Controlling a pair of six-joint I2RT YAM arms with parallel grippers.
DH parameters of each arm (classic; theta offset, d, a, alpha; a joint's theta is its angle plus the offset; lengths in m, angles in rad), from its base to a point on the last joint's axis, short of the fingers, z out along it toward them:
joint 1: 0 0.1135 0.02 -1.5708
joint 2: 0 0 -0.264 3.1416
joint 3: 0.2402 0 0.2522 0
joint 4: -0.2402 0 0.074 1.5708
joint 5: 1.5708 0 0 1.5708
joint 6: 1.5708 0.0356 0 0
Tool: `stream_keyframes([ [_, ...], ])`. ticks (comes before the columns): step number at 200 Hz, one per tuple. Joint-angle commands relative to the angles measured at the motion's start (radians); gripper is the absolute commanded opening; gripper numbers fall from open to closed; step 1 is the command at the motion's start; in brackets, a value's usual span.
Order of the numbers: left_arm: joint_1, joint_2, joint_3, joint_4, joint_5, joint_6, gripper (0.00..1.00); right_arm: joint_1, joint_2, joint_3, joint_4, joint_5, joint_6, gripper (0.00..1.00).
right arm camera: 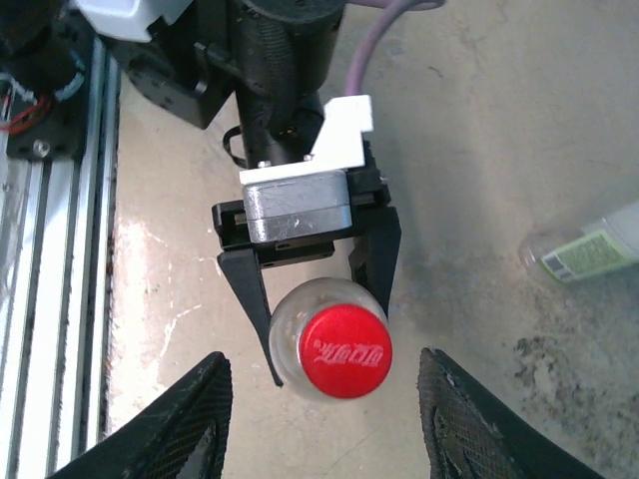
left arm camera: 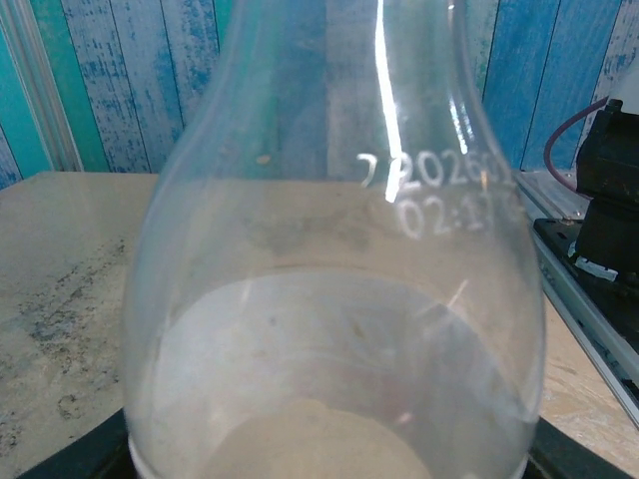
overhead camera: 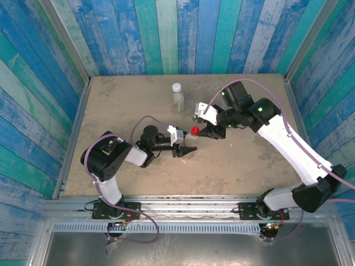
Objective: Screw on the bottle caps
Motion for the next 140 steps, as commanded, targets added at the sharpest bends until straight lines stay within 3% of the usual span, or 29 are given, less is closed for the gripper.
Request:
stream_keyframes([
  [1,-0.002,0.019,-0.017,-0.144,0.043,-0.001,0.61,-0.004,0.031,0.031,-0.053,-0.033,-0.088,0.51],
  [39,-0.002,0.018,-0.012,-0.149,0.046,-0.001,0.61,-0.004,0.057,0.037,-0.058,-0.017,-0.096,0.42],
  [140,-0.003,0.021,-0.008,-0.155,0.05,-0.004,0.61,-0.003,0.072,0.039,-0.057,-0.019,-0.096,0.4],
])
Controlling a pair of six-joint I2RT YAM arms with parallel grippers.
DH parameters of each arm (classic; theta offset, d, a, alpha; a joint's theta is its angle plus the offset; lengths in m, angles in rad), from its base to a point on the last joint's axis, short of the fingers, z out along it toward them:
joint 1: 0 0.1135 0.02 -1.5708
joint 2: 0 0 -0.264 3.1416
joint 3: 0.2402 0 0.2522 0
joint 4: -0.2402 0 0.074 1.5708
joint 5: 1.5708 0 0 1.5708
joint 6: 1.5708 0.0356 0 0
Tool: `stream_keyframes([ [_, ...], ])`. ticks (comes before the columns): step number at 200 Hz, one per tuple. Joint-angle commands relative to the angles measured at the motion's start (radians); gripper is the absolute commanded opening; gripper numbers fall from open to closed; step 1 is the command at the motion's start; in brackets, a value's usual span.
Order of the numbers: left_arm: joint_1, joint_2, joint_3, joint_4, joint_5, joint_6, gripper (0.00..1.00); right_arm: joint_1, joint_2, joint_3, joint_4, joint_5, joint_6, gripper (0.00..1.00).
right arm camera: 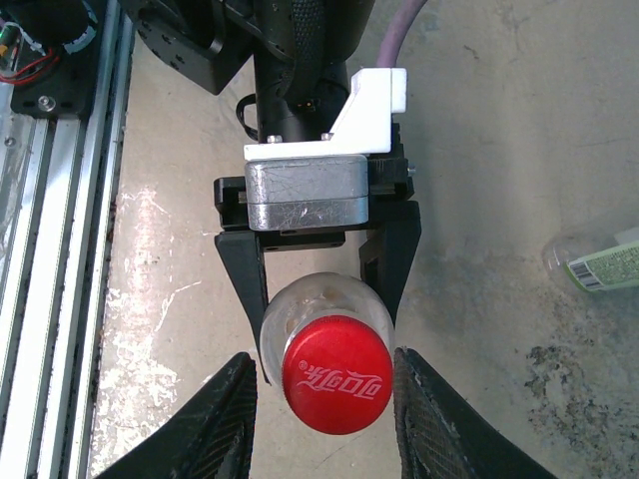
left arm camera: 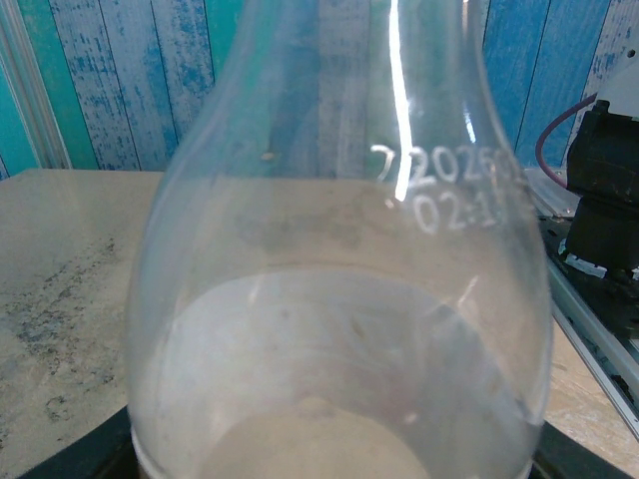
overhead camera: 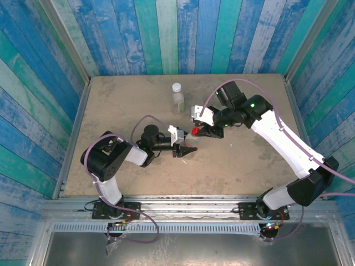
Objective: Screw on the bottle caps
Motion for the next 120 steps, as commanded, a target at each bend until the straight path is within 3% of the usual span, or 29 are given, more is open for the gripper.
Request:
stream_keyframes([
  [1,-0.003,0.023,-0.018,-0.135,0.032,-0.007,0.61,-0.002,0.017,0.021,-0.021,-0.015,-0.016,0.4],
  [120,-0.003,0.021,-0.015,-0.139,0.034,-0.008,0.6,-0.003,0.029,0.019,-0.022,-0.014,-0.015,0.34],
])
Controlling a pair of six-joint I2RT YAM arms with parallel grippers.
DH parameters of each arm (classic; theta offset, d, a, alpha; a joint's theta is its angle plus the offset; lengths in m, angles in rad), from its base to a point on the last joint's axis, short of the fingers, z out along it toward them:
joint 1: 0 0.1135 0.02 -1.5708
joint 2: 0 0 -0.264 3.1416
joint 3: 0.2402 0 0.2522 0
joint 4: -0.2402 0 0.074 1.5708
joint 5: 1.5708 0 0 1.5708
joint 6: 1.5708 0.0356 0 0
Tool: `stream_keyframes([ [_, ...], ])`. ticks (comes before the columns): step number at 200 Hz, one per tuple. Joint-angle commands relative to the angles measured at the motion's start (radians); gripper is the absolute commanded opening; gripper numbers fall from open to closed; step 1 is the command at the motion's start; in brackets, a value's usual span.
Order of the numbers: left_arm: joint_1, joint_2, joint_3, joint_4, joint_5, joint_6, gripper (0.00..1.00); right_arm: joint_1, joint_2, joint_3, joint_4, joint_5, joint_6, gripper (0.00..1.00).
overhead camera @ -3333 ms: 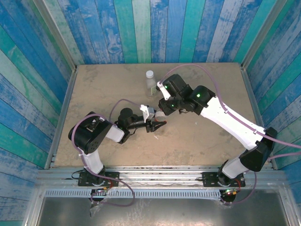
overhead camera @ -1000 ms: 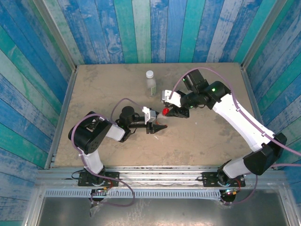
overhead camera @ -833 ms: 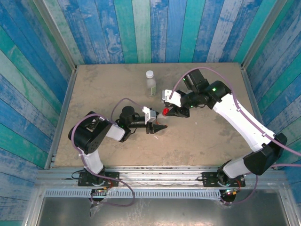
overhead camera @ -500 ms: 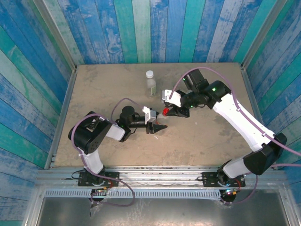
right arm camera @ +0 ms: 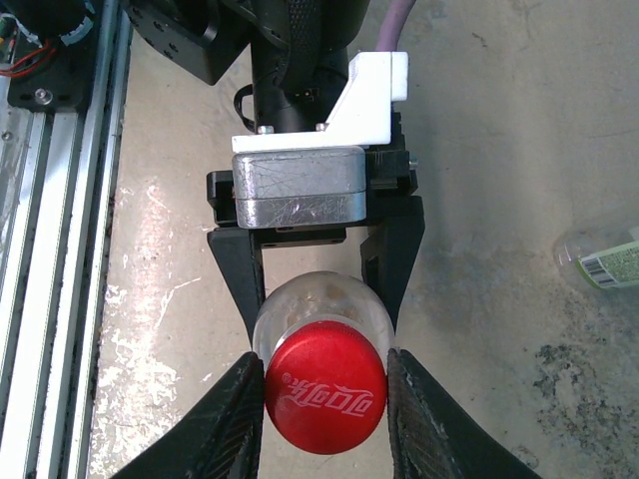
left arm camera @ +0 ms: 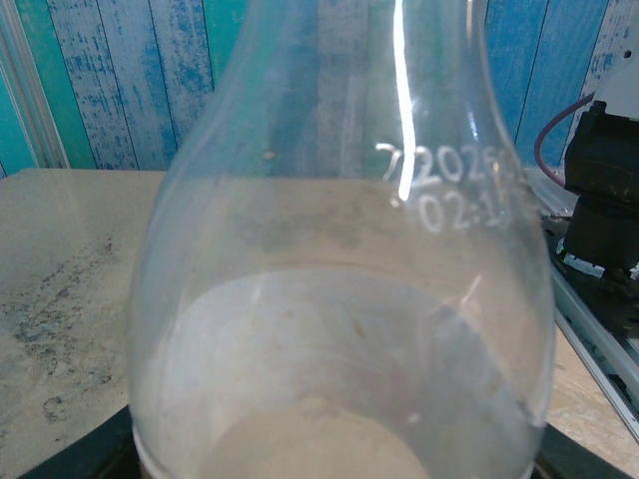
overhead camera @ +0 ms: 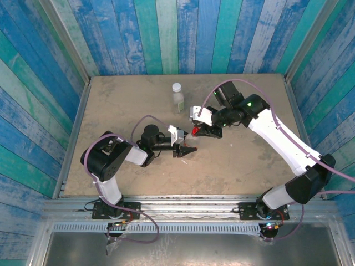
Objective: Screw on the bottle caps
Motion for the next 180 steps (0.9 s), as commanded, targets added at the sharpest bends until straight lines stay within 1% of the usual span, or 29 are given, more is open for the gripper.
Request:
stream_keyframes([
  [1,-0.003,0.02,-0.017,-0.135,0.031,-0.009,0.6,-0.004,0.004,0.019,-0.022,-0.014,-0.01,0.34],
  [50,-0.003,0.02,-0.015,-0.137,0.032,-0.011,0.6,-0.004,0.005,0.015,-0.022,-0.012,-0.005,0.32],
  [107,-0.003,0.017,-0.017,-0.136,0.021,-0.01,0.6,-0.002,0.011,0.008,-0.021,-0.02,0.027,0.33],
  [155,-0.003,0.017,-0.015,-0.137,-0.008,-0.018,0.6,0.007,0.008,-0.006,-0.017,-0.008,0.154,0.33],
  [180,-0.003,0.016,-0.012,-0.127,-0.023,-0.035,0.6,0.029,-0.016,-0.05,0.01,0.05,0.245,0.33],
])
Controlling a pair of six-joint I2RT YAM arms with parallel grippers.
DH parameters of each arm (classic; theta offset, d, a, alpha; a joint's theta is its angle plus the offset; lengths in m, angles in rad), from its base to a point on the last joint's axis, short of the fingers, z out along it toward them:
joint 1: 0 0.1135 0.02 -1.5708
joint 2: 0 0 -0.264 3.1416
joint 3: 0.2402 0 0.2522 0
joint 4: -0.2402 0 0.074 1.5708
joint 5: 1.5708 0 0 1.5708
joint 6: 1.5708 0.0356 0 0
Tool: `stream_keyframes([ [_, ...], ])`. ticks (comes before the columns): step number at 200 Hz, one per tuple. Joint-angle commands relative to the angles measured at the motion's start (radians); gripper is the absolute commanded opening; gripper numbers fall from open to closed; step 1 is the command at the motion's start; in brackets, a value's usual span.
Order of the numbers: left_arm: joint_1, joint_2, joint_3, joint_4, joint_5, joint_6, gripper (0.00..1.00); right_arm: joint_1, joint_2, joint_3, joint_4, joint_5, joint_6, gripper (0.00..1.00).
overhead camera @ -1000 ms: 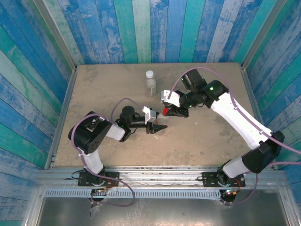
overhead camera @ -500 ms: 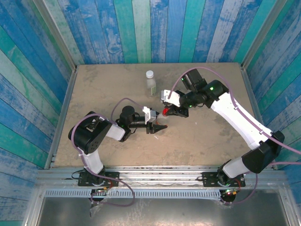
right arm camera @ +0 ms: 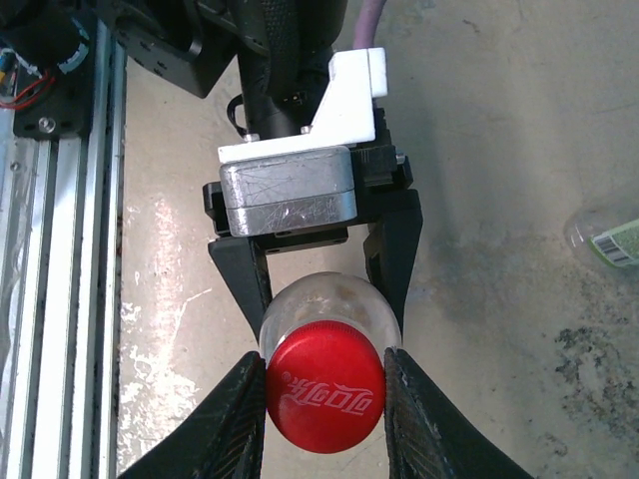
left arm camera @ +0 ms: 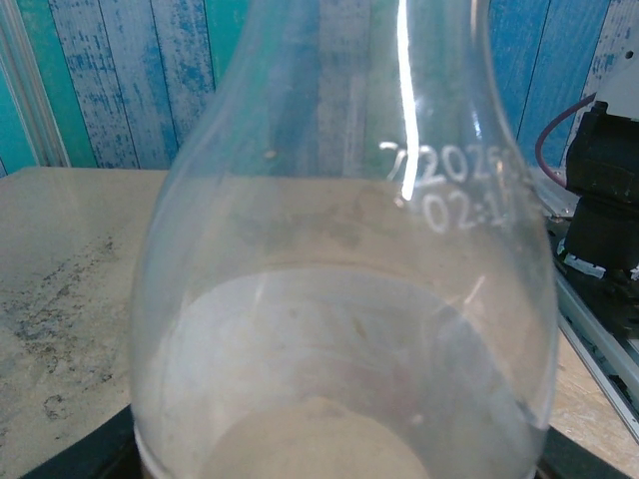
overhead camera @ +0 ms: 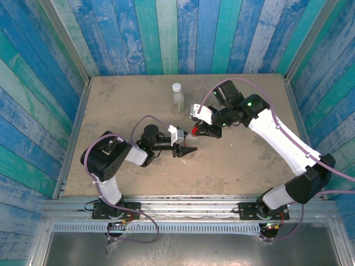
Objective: Screw on the bottle caps
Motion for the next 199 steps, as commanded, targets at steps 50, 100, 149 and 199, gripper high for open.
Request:
stream_keyframes([
  [50,-0.004,0.013,-0.014,-0.109,-0.054,-0.063,0.59,0.092,-0.064,-0.127,0.068,0.221,0.315,0.33],
  [100,-0.004,0.017,-0.012,-0.086,-0.093,-0.088,0.59,0.191,-0.08,-0.205,0.182,0.469,0.691,0.33],
  [149,-0.003,0.021,-0.012,-0.074,-0.094,-0.099,0.59,0.341,-0.048,-0.232,0.22,0.796,1.003,0.33],
  [199,-0.003,0.012,-0.015,-0.078,-0.102,-0.096,0.59,0.39,-0.053,-0.238,0.242,0.912,1.073,0.32],
])
